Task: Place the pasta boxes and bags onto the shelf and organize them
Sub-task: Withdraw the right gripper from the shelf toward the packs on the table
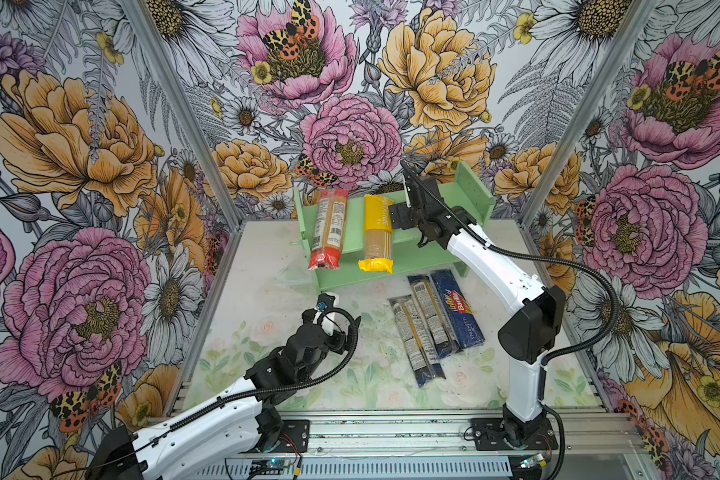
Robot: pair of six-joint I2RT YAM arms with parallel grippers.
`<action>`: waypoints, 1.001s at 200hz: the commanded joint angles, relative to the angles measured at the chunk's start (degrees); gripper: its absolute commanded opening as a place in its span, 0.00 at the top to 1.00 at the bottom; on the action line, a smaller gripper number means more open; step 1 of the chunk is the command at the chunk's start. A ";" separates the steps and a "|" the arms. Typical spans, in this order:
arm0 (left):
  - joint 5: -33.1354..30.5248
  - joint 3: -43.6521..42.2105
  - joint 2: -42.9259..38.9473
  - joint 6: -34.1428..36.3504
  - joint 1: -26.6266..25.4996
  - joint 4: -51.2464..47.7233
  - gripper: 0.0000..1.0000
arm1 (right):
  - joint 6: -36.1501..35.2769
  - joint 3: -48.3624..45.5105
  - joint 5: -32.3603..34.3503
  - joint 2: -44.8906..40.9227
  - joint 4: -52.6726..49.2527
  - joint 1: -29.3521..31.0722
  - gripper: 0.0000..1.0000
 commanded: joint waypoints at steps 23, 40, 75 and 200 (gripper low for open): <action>1.30 -1.01 -0.64 -1.84 -0.24 0.70 0.01 | -1.63 -0.83 1.79 -3.62 -0.17 -0.37 0.00; 1.76 -1.01 -0.90 -2.00 -0.25 0.71 0.01 | -2.62 -3.25 2.51 -7.03 -0.26 -0.42 0.00; 3.11 -0.79 -0.73 -2.25 -0.34 1.07 0.01 | -3.27 -10.87 1.07 -17.09 -0.26 -0.41 0.00; 5.78 -1.10 -1.21 -2.66 -1.37 -0.23 0.01 | 2.36 -40.07 -7.30 -41.35 -0.22 14.21 0.01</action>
